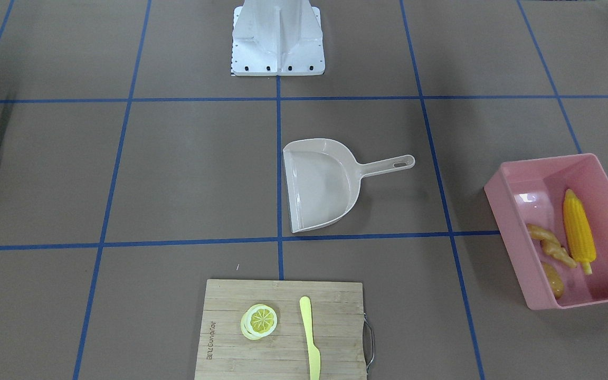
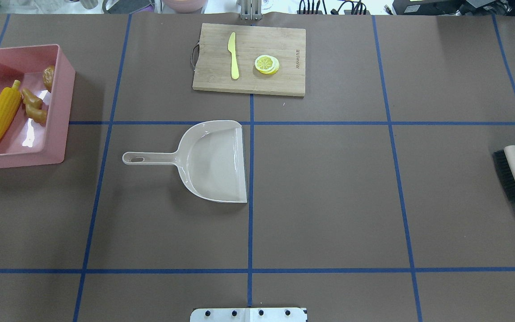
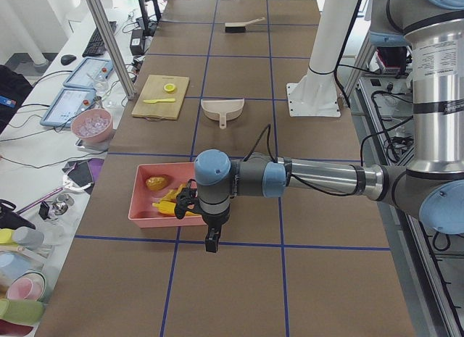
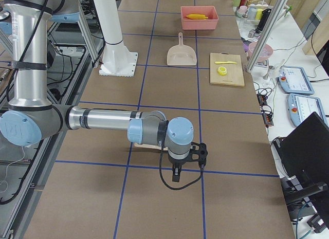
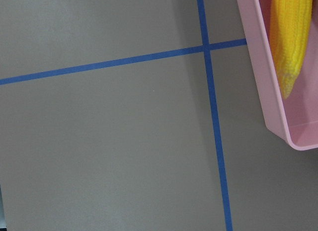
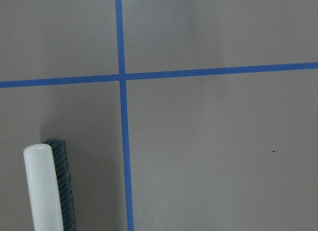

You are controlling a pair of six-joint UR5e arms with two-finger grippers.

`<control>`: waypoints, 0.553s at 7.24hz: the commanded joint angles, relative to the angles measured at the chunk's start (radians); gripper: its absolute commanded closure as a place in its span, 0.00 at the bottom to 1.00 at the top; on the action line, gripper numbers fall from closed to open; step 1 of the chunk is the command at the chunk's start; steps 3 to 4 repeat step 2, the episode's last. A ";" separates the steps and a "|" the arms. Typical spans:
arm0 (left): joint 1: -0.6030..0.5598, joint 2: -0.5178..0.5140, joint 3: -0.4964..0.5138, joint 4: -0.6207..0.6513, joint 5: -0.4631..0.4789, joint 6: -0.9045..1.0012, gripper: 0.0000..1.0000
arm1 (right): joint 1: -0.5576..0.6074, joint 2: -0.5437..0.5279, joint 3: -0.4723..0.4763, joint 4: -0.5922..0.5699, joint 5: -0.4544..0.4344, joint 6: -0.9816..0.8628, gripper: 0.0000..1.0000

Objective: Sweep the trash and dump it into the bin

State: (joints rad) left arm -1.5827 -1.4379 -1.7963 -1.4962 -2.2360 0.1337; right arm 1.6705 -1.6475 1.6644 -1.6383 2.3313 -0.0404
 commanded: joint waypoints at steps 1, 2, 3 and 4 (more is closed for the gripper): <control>0.000 -0.002 -0.002 -0.004 -0.001 0.000 0.01 | 0.000 -0.002 0.000 0.000 -0.001 -0.001 0.00; 0.000 -0.002 -0.002 -0.004 -0.001 0.000 0.01 | 0.000 -0.002 0.000 0.000 -0.001 -0.001 0.00; 0.000 -0.002 -0.002 -0.004 -0.001 0.000 0.01 | 0.000 -0.002 0.000 0.000 -0.001 -0.001 0.00; 0.000 -0.002 -0.002 -0.004 -0.001 0.000 0.01 | 0.000 -0.002 0.000 0.000 -0.001 -0.001 0.00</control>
